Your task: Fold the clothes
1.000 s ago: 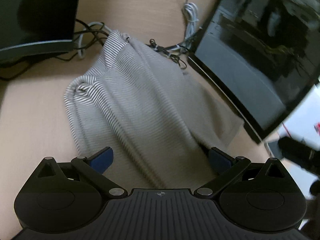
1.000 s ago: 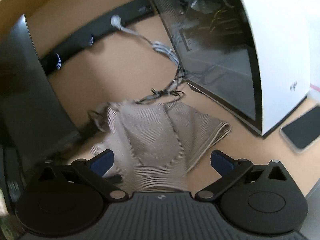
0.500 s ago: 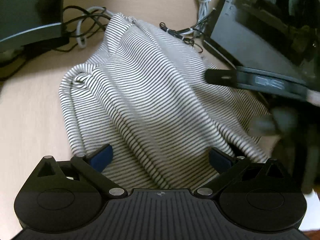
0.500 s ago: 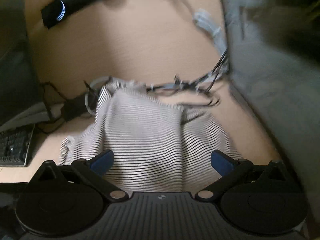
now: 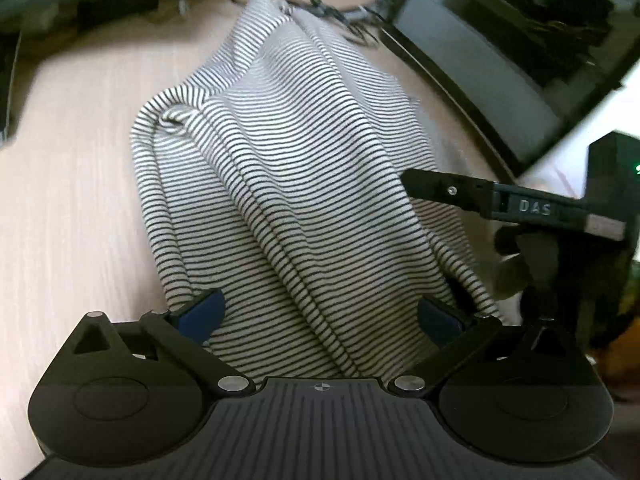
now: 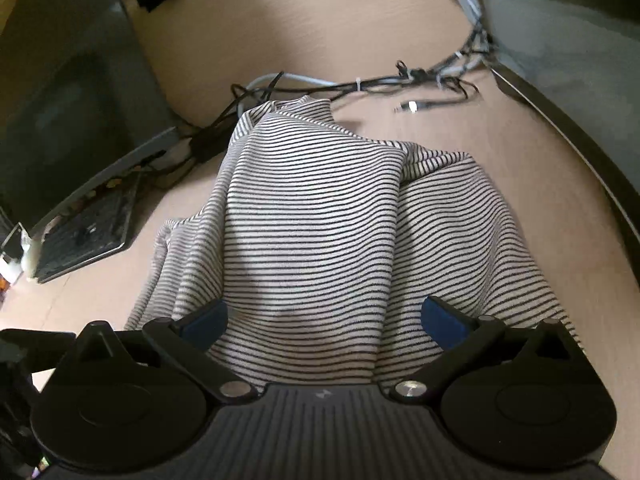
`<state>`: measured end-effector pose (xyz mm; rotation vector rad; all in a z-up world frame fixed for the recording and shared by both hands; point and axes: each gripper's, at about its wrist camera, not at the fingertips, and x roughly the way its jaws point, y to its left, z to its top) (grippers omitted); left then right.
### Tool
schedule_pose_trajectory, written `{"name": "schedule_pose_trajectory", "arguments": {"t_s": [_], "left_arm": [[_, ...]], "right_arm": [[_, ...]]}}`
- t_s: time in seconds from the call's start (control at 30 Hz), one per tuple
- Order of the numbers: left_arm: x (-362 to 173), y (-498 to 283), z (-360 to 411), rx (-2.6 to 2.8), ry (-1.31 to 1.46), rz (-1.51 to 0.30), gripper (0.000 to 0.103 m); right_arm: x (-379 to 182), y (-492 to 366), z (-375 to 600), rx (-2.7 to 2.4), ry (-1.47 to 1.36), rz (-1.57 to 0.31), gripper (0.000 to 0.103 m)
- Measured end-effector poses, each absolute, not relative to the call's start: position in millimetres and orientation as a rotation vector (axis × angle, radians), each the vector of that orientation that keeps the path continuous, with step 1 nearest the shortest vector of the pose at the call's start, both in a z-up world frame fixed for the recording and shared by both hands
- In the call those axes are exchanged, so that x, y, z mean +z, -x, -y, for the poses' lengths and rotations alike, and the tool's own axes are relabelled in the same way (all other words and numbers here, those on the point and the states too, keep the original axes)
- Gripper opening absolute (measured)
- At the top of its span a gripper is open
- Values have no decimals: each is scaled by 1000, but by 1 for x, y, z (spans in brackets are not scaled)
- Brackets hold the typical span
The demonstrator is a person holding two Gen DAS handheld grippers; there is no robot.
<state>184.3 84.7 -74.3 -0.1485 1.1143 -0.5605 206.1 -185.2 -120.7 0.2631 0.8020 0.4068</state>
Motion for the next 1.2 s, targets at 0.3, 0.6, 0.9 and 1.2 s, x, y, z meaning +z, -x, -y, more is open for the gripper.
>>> {"name": "schedule_pose_trajectory", "arguments": {"t_s": [0.3,0.6,0.9,1.2], "left_arm": [[-77,-222,-111,-582,335,-1076,82],[-64,-237,-103,-569,357,-965,10],[-40,-279,-270,-189,758,-766,11],[-76,-272,-305,-272,825,-950,99]], "right_arm": [[-118,-188,176,357,-250,-814,103],[-116,-186,172,314,-266,-805,103],[-116,-185,156,327,-166,-817,103],[-112,-195,120,318,31,-873,103]]}}
